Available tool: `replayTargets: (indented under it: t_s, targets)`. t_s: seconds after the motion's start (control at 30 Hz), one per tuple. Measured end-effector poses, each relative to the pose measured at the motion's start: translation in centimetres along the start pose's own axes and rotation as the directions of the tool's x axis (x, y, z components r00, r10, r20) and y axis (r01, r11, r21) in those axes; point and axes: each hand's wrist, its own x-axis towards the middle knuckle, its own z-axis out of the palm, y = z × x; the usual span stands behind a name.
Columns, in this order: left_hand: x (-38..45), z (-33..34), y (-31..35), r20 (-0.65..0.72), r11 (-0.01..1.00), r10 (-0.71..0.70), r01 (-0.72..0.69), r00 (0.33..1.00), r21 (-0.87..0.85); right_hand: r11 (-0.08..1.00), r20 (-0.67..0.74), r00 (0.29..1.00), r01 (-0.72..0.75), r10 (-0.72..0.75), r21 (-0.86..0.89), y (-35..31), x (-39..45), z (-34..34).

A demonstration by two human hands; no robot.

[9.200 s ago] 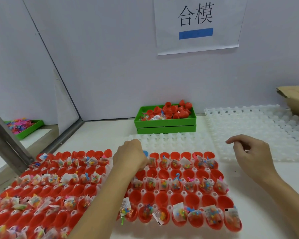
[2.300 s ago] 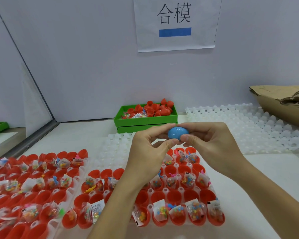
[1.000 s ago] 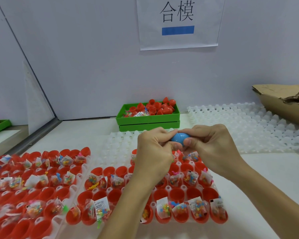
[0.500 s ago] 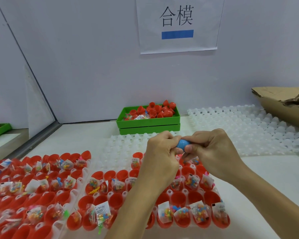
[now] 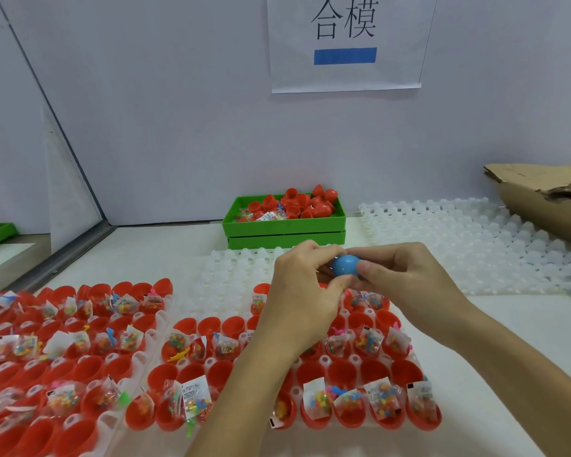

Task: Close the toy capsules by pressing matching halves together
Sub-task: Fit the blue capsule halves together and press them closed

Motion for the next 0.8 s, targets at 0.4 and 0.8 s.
replayTargets:
  t_s: [0.4,0.8]
  targets:
    - [0.2,-1.2,-0.4,0.24,0.837,-0.253,0.337,0.937,-0.431,0.991,-0.081,0.997,0.021,-0.011,0.132,0.7,0.0,0.8]
    - [0.1,-0.3,0.0,0.273,0.666,-0.226,0.353,0.935,-0.658,0.937,0.002,0.992,0.118,-0.126,0.328,0.3,0.0,1.0]
